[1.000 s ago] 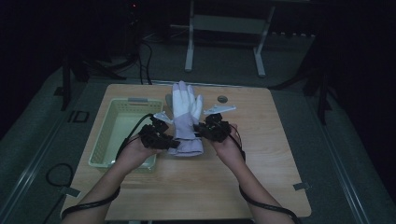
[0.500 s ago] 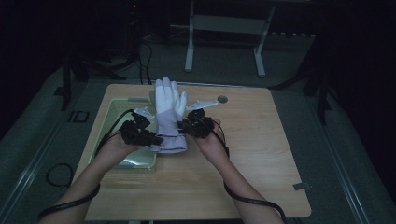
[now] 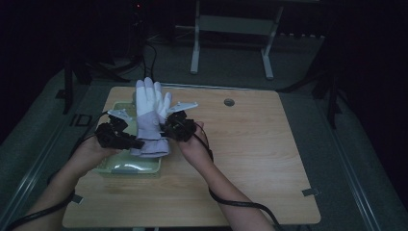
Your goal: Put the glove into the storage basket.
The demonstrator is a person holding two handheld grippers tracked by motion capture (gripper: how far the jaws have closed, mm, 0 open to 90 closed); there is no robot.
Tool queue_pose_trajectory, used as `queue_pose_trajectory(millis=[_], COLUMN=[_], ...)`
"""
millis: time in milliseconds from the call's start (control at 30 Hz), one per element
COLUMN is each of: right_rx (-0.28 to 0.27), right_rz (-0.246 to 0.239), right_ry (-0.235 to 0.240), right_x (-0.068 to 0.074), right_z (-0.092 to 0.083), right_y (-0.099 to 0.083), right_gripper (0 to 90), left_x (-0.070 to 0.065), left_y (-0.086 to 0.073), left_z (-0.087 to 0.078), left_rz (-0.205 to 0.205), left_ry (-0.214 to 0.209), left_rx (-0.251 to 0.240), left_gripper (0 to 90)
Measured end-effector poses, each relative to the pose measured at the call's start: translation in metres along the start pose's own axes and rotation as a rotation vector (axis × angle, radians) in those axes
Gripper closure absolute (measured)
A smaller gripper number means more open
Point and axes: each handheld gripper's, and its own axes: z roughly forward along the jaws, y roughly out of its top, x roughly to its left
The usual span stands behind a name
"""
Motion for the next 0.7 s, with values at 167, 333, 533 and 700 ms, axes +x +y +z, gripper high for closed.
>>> queue_pose_trajectory(millis=[167,333,533,700], right_rx=[0.004,0.019,0.053,0.111], right_rz=[0.000,-0.001,0.037,0.043], right_ry=[0.005,0.021,0.028,0.016], right_x=[0.013,0.030,0.031,0.028], right_z=[0.015,0.039,0.057,0.068], right_y=[0.006,0.008,-0.009,-0.020], right_gripper=[82.6,82.6,82.6,82.5], left_x=[0.011,0.025,0.033,0.039], left_y=[-0.011,-0.027,-0.039,-0.048], left_z=[-0.009,-0.013,0.005,0.026], left_rz=[-0.007,-0.026,-0.044,-0.070], left_ry=[0.013,0.023,0.004,-0.014], left_rx=[0.018,0.063,0.103,0.134], left_gripper=[74.2,74.2,74.1,73.6])
